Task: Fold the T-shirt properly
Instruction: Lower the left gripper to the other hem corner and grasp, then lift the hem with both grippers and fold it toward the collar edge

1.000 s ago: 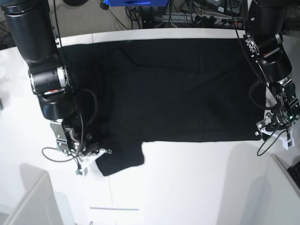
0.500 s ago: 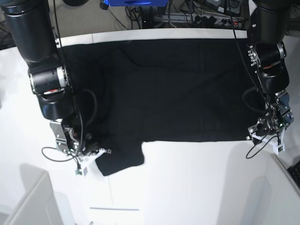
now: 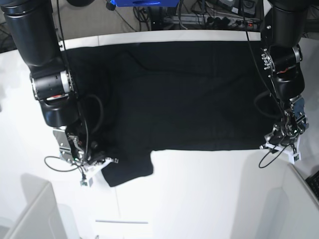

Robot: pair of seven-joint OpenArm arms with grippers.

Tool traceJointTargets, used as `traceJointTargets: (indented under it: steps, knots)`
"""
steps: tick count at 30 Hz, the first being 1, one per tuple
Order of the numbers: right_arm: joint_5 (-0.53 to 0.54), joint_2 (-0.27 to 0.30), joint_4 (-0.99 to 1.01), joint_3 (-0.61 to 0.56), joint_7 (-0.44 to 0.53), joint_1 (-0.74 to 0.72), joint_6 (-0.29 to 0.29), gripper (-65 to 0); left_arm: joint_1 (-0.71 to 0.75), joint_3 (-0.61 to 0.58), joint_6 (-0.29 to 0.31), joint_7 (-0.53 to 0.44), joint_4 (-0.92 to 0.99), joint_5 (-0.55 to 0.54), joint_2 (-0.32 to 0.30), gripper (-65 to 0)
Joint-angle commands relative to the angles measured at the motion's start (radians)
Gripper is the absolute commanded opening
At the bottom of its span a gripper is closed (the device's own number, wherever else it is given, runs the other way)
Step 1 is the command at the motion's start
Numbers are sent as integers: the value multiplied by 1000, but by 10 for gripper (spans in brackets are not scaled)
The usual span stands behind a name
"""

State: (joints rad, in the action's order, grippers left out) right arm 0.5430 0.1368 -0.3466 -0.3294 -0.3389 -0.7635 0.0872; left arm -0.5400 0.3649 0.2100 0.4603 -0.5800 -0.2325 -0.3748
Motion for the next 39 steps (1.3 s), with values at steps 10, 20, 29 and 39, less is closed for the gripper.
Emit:
traceJointTargets:
  steps: [10, 20, 29, 39]
  knots:
    - [2, 8, -13, 3, 7, -27, -4, -650, 34, -111, 10, 25, -13, -8, -14, -650]
    - [6, 24, -42, 9, 91, 0, -4, -650, 99, -93, 12, 47, -200, -9, -16, -650]
    - [6, 59, -197, 9, 149, 83, -4, -650, 225, 13, 13, 168, -493, -11, -8, -650]
    - [6, 123, -517, 9, 149, 243, -99, -650, 349, 13, 13, 262, -682, -278, -39, -650]
